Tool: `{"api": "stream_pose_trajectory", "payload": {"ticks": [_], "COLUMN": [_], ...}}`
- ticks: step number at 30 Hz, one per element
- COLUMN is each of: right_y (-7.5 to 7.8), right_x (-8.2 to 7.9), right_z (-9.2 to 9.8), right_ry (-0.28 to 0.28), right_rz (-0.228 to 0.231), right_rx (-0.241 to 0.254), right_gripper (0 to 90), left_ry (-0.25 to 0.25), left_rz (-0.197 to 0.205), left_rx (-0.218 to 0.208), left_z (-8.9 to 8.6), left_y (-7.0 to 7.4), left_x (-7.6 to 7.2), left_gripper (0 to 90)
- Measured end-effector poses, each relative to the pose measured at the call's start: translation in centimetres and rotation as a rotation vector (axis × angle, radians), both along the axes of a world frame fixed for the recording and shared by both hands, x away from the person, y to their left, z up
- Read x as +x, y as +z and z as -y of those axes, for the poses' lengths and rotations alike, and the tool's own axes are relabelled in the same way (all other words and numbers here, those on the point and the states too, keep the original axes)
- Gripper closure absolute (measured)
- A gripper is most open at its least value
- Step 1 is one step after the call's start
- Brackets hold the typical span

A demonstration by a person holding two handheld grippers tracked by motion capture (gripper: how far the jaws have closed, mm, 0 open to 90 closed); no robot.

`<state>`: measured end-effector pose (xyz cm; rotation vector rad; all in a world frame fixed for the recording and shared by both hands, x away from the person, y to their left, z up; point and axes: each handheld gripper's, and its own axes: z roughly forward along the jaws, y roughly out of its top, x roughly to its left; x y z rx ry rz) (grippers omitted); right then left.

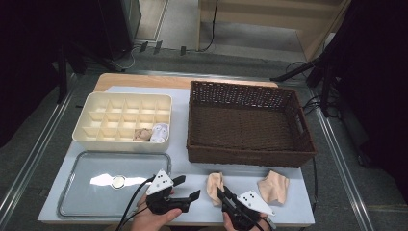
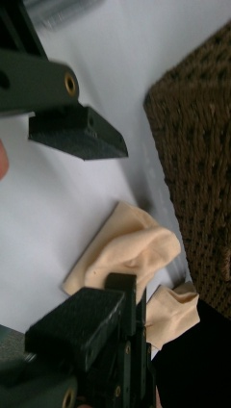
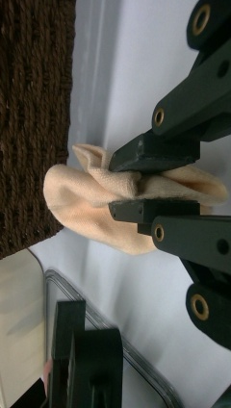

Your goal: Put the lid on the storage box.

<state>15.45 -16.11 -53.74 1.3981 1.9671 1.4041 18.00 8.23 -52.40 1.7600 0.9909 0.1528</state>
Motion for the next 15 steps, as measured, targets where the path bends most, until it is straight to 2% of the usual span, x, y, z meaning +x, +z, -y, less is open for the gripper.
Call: {"api": "stream_pose_trajectory", "payload": {"ticks": [5,11,15], "right_y": [-0.2,-0.3,-0.3], "right_x": [0.0,0.0,0.0], "right_z": [-0.1,-0.2,-0.2], "right_ry": [0.003,0.014,0.016], "right_rz": [0.004,0.005,0.003], "right_rx": [-0.01,-0.019,-0.021], "right_gripper": [77.8,77.3,76.3], "left_ry": [-0.02,-0.01,-0.022], "left_rz": [-0.007,-0.055,-0.093], "left_rx": [0.004,0.017,0.014], "left_z": [1.6,2.7,3.2], "left_y": [-0.3,-0.8,-1.1], "left_x": [0.4,1.1,1.6], "left_gripper": [42.7,52.0,64.4]}}
